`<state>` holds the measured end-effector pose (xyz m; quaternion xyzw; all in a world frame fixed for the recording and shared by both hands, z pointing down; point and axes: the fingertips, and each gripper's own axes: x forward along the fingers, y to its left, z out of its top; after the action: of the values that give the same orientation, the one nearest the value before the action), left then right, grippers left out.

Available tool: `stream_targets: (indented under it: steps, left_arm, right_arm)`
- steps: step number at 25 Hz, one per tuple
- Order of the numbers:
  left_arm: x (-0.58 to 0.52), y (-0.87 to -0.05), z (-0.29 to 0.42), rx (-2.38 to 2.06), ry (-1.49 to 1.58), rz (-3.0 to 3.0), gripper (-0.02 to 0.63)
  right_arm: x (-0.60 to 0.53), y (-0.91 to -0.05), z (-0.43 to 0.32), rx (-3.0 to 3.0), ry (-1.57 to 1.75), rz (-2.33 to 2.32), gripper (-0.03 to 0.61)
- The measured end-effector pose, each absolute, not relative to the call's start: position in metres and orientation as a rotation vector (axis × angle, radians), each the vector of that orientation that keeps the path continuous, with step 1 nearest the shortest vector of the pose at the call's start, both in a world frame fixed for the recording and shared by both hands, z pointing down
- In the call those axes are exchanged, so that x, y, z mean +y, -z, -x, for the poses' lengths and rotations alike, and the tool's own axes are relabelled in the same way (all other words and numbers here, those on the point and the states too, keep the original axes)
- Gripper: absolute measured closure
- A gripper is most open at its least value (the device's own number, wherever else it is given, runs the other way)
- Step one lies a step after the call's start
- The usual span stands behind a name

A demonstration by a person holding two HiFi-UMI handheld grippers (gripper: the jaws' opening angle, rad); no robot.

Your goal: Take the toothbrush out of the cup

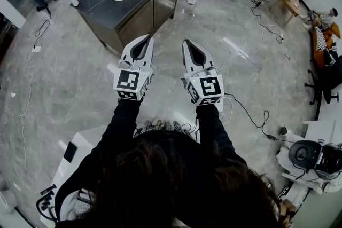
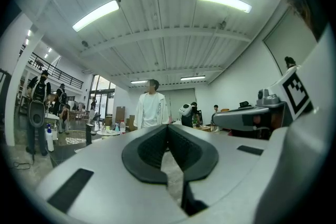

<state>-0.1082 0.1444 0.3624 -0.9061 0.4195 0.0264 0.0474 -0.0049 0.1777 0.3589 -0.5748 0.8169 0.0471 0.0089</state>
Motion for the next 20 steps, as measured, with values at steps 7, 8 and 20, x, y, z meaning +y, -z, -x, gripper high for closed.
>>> stream_targets:
  steps: [7, 8, 20]
  left_arm:
    - [0.134, -0.360, 0.106, 1.258, -0.089, 2.775, 0.606]
    - [0.132, -0.360, 0.104, 1.256, -0.087, 2.777, 0.606]
    - [0.083, -0.370, 0.083, 1.287, -0.054, 2.778, 0.606]
  right_arm:
    - [0.168, -0.357, 0.008, 2.565, -0.158, 1.792, 0.575]
    - [0.167, -0.357, 0.007, 2.566, -0.155, 1.793, 0.575]
    - [0.116, -0.370, -0.017, 2.591, -0.117, 1.774, 0.575]
